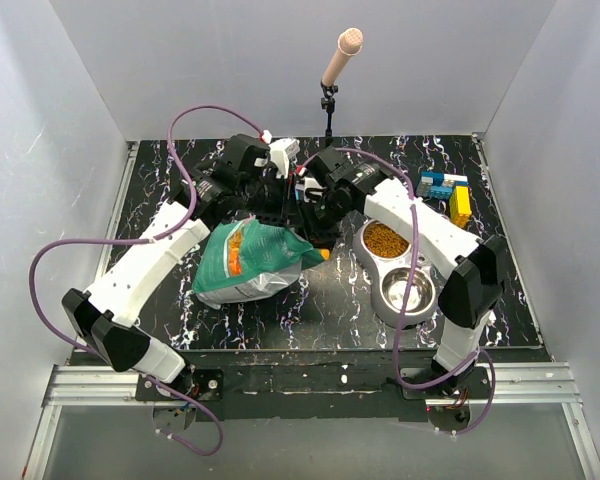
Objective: Serve the pet food
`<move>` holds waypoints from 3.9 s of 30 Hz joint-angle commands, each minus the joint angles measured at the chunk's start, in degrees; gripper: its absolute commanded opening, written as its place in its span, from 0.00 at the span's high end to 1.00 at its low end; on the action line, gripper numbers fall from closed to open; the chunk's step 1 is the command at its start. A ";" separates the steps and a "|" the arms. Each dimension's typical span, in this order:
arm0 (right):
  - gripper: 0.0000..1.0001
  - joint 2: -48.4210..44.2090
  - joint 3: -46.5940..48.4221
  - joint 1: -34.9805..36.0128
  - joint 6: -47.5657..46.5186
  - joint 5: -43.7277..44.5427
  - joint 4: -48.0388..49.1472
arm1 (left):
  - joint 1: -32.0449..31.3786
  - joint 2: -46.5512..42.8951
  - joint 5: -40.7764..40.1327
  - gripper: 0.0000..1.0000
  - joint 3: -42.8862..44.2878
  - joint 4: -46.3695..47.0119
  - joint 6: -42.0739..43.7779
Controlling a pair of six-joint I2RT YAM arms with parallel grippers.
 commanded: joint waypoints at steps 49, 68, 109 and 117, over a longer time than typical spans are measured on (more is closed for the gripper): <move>0.99 -32.69 -51.27 -15.71 38.33 -38.38 70.99 | -1.14 -15.62 -15.02 1.00 0.75 11.63 1.91; 0.99 -30.04 -45.18 -14.74 25.68 -35.64 45.30 | -1.14 -14.57 -13.87 1.00 0.48 12.16 1.38; 0.99 -57.02 -66.29 -26.33 48.54 -38.29 67.92 | -1.14 -12.28 -6.66 1.00 -0.93 16.20 -0.82; 0.99 -59.84 -67.78 -27.84 48.89 -39.26 66.86 | -1.05 -12.37 -5.87 1.00 -1.63 16.38 -1.17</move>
